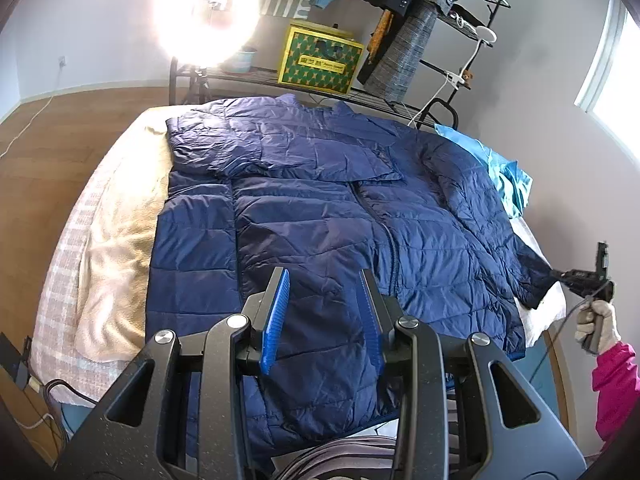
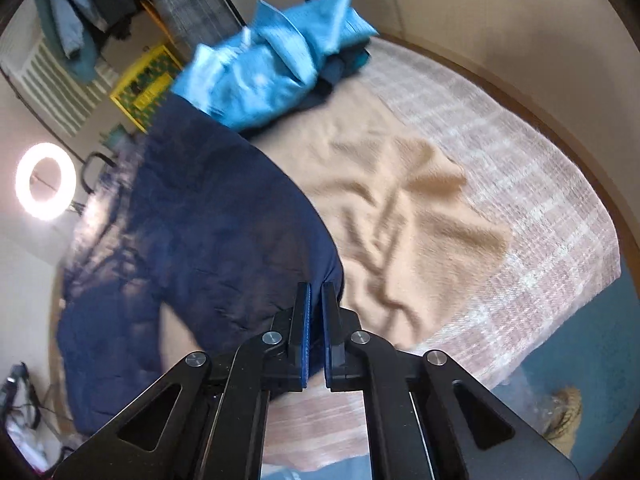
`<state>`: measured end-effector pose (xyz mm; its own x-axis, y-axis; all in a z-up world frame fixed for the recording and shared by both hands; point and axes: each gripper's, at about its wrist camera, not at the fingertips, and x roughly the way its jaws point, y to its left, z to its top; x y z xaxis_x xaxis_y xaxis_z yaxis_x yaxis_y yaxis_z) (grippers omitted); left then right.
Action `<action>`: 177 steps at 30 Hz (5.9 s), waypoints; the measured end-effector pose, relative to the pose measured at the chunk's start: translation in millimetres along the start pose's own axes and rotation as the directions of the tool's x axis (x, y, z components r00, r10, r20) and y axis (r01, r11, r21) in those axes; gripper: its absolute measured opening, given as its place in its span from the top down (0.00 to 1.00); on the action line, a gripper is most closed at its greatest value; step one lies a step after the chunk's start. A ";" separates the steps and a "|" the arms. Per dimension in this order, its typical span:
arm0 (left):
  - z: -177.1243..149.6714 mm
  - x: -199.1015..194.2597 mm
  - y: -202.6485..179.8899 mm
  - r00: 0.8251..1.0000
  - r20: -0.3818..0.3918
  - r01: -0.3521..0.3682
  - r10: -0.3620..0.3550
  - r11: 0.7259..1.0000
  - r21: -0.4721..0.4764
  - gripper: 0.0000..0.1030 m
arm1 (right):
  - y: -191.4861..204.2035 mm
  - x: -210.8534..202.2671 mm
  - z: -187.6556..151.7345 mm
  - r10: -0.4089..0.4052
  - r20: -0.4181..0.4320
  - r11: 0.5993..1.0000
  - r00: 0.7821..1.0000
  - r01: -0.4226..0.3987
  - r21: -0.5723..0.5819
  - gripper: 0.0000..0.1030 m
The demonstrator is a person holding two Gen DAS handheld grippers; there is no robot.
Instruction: Fold large clothes
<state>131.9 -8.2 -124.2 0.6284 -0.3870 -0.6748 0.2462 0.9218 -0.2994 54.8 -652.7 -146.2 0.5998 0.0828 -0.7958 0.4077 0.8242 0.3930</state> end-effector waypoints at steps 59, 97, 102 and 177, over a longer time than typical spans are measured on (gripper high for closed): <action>66.7 225.8 -28.3 0.897 -0.328 0.180 -0.295 0.923 -0.340 0.77 | 184.5 40.0 -45.4 0.153 0.000 0.934 0.988 -0.145 -0.327 0.69; 185.0 313.5 104.3 0.926 -0.127 -0.363 0.355 0.931 -0.044 0.92 | 178.1 115.9 -66.1 -0.065 -0.109 0.927 0.992 0.019 -0.374 0.68; 191.6 291.2 104.7 0.938 -0.129 -0.331 0.322 0.942 -0.049 0.69 | 182.4 120.7 -66.9 -0.079 -0.107 0.918 0.991 0.030 -0.396 0.66; -119.9 -26.3 129.7 0.975 -0.016 0.184 -0.222 0.846 -0.501 0.95 | 109.3 17.8 -115.4 0.380 -0.213 0.894 0.900 -0.417 -0.167 0.97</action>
<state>58.8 118.9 -226.2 0.5458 -0.5824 -0.6024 -0.0459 0.6971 -0.7155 30.5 -496.5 -170.6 0.5479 0.5071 -0.6653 -0.0009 0.7957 0.6057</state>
